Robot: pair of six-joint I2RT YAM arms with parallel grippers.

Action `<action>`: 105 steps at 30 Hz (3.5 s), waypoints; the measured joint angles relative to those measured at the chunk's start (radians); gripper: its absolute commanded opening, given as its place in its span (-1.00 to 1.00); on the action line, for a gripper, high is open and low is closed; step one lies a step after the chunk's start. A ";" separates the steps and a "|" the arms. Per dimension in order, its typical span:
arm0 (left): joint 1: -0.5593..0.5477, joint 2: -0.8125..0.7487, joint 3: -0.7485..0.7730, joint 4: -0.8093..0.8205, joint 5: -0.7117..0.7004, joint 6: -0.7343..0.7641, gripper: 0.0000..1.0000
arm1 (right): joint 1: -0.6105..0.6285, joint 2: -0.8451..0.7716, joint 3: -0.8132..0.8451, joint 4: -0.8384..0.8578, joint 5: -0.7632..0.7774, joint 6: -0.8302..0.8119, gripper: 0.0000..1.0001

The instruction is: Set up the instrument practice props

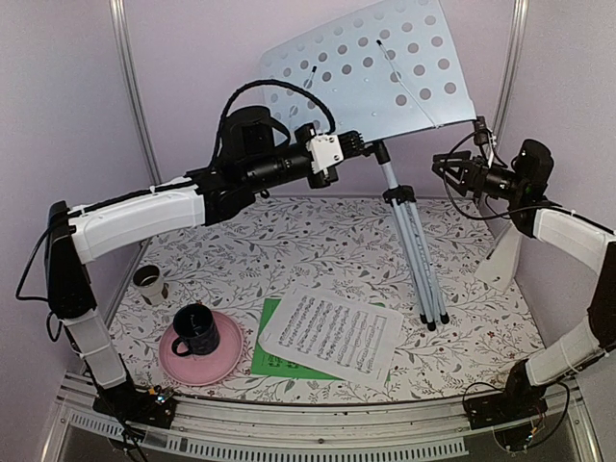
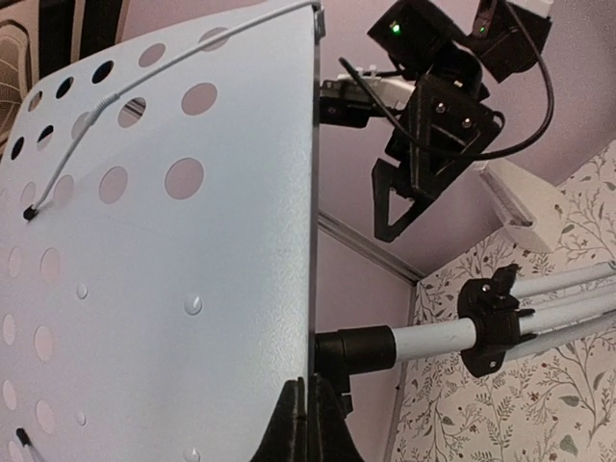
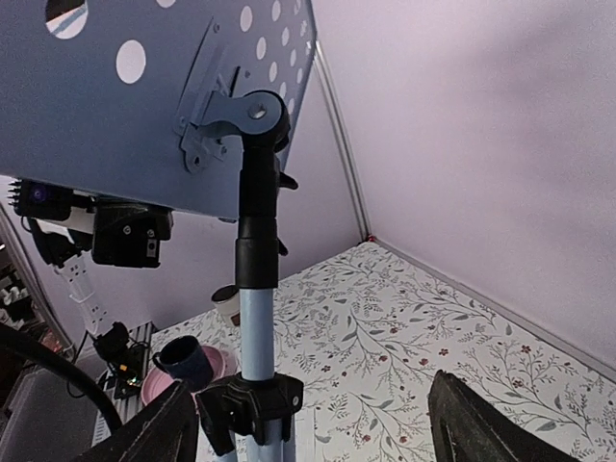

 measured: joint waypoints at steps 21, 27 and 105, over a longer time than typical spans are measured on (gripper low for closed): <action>0.004 -0.031 -0.049 0.139 0.302 0.035 -1.00 | 0.200 0.181 0.283 0.038 -0.334 0.279 0.33; 0.006 -0.050 -0.070 0.166 0.312 0.055 -1.00 | 0.227 0.181 0.283 0.037 -0.339 0.312 0.01; -0.006 0.108 -0.291 0.516 0.089 -0.943 0.30 | 0.232 0.249 0.304 0.504 0.175 0.500 -1.00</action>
